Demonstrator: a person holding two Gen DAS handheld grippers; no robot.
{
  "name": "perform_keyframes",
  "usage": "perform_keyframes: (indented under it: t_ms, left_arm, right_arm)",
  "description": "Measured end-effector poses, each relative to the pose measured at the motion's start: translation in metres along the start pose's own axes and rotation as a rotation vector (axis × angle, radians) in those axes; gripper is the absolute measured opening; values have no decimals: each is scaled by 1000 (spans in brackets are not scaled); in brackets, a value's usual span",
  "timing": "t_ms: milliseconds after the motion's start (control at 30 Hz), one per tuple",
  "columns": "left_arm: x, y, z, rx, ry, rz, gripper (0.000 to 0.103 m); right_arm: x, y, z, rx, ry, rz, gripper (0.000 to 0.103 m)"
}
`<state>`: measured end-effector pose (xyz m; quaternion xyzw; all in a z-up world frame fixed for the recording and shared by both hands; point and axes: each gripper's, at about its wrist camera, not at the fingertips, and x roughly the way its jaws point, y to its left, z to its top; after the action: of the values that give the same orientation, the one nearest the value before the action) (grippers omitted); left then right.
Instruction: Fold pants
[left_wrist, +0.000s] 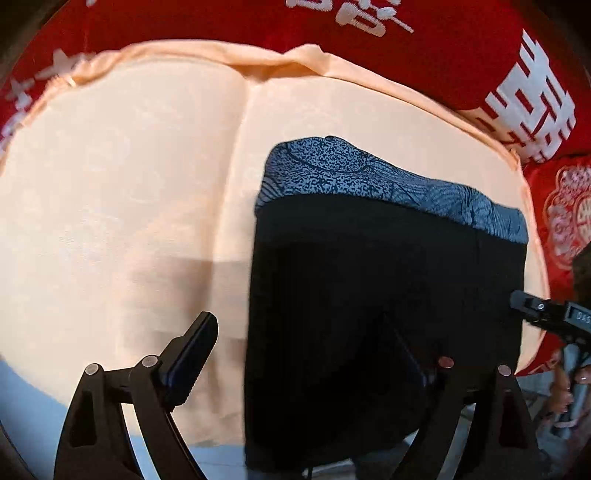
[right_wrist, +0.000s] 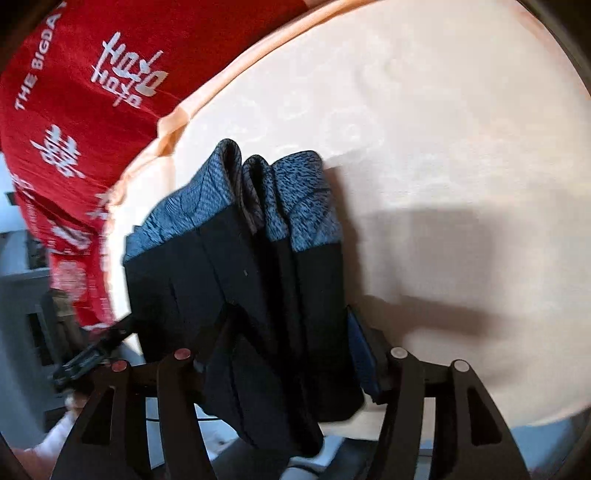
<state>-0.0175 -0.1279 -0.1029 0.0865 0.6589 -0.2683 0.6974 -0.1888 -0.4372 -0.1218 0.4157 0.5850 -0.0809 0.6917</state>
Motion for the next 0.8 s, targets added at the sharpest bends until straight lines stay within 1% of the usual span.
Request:
perform_keyframes:
  t_ms: [100, 167, 200, 233, 300, 400, 500, 567, 600, 633, 667, 733, 800]
  left_arm:
    - [-15, -6, -8, 29, -5, 43, 90]
    - [-23, -11, -14, 50, -3, 70, 90]
    - [-28, -14, -18, 65, -3, 84, 90]
    - [-32, -18, -23, 79, -3, 98, 90]
    - [-40, -28, -32, 105, 1, 108, 90]
    - [-48, -41, -46, 145, 16, 125, 90]
    - [-55, -49, -59, 167, 29, 133, 90]
    - [-61, -56, -67, 176, 33, 132, 90]
    - [-64, -58, -70, 176, 33, 133, 91]
    - [-67, -57, -73, 176, 34, 131, 103]
    - [-71, -58, -76, 173, 34, 133, 103]
    - [-79, -61, -79, 168, 28, 125, 103]
    - [-87, -61, -83, 165, 28, 134, 103]
  right_arm:
    - [-11, 5, -11, -21, -18, -87, 65]
    - [-19, 11, -23, -28, -21, -143, 68]
    - [-22, 13, -27, -26, -23, -149, 72]
    - [-25, 15, -33, -22, -25, -155, 74]
    - [-33, 19, -46, -16, -34, -176, 79]
    - [-44, 26, -64, -13, -46, -228, 81]
    - [-53, 35, -82, -11, -59, -253, 86]
    - [-58, 42, -93, -16, -63, -280, 86]
    - [-59, 46, -97, -19, -63, -292, 87]
    - [-62, 49, -101, -26, -67, -302, 89]
    - [-65, 53, -106, -34, -74, -310, 95]
    - [-70, 61, -113, -49, -86, -324, 103]
    - [-75, 70, -119, -67, -100, -344, 103]
